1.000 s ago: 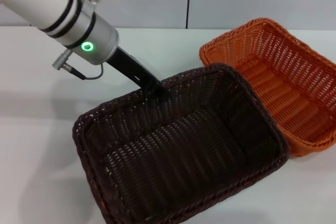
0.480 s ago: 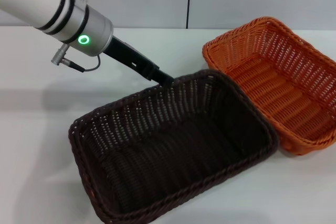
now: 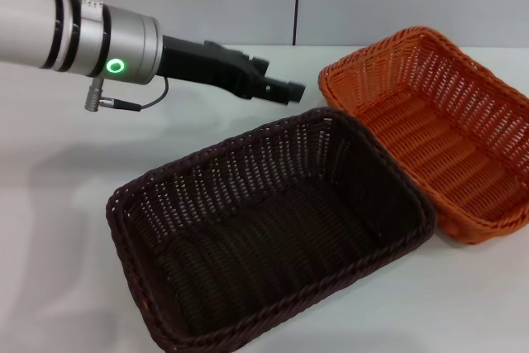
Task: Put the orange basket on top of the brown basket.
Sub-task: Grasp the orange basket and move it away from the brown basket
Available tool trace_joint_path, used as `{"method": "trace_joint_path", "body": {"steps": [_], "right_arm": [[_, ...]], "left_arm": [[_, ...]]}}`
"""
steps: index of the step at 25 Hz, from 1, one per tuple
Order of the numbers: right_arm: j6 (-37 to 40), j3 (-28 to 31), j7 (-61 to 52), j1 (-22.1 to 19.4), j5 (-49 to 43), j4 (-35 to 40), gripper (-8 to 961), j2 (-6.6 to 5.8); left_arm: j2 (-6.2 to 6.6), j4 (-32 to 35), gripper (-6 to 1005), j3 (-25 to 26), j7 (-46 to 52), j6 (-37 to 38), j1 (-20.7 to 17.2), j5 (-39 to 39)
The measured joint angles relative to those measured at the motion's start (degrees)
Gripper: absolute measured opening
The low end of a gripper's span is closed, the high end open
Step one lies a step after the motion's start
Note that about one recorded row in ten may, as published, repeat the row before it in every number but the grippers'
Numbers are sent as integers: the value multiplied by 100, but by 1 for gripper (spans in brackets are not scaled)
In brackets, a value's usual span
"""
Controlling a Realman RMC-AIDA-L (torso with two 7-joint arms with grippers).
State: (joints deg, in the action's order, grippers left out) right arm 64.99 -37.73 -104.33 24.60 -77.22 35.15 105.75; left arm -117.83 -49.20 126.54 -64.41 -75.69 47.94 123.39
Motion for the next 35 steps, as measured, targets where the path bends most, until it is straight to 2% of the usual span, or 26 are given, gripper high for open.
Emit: {"method": "trace_joint_path", "body": {"steps": [1, 2, 3, 4, 5, 6, 7, 8, 9, 10, 11, 12, 13, 17, 22, 29, 35], "right_arm": [[149, 43, -427, 39, -565, 181, 665, -130], [509, 278, -1210, 202, -1727, 512, 665, -359], [509, 278, -1210, 202, -1727, 512, 665, -359], [765, 506, -1501, 316, -2267, 637, 665, -446], [1363, 1012, -1862, 565, -3110, 794, 665, -575], [1363, 1012, -1862, 565, -3110, 794, 663, -575], [2043, 1412, -2096, 822, -3754, 915, 662, -711], [2043, 1412, -2096, 822, -3754, 915, 660, -711], [2245, 1494, -2211, 924, -4005, 997, 658, -771], [2458, 1539, -2339, 1038, -4295, 1088, 657, -831], [2612, 1543, -2445, 1144, -4568, 1173, 655, -884], [2887, 1545, -2606, 1344, -5132, 1306, 653, -959], [2887, 1545, -2606, 1344, -5132, 1306, 652, -959], [3428, 1517, -2794, 1771, -6464, 1516, 645, -1066], [3614, 1424, -3161, 1960, -7309, 1655, 637, -1069], [3654, 1399, -4043, 1897, -7649, 1689, 625, -1055], [3686, 1394, -4804, 1721, -7665, 1632, 615, -927]], "left_arm": [[-4, 55, 792, 9, -314, 35, -116, -434], [-4, 55, 814, 9, -314, 35, -116, -434], [-4, 55, 837, 9, -314, 35, -116, -434], [-7, 268, 859, 16, -1061, 121, -343, -1417], [-17, 561, 859, 18, -1731, 251, -491, -2266], [-17, 561, 859, 18, -1731, 251, -491, -2266], [-17, 561, 858, 18, -1731, 251, -491, -2266], [-17, 561, 858, 18, -1731, 251, -491, -2266], [-17, 561, 858, 18, -1731, 251, -491, -2266], [-22, 858, 858, 19, -2319, 353, -572, -2918], [-27, 1363, 857, 20, -3185, 523, -715, -4049], [-28, 1432, 857, 19, -3341, 597, -756, -4240], [-28, 1432, 857, 19, -3341, 597, -756, -4240], [-29, 1580, 856, -28, -3478, 786, -760, -4424], [-29, 1635, 855, -167, -3581, 815, -669, -4434], [-49, 1658, 853, -353, -3592, 906, -598, -4454], [-56, 1729, 851, -485, -3595, 1065, -476, -4459]]}}
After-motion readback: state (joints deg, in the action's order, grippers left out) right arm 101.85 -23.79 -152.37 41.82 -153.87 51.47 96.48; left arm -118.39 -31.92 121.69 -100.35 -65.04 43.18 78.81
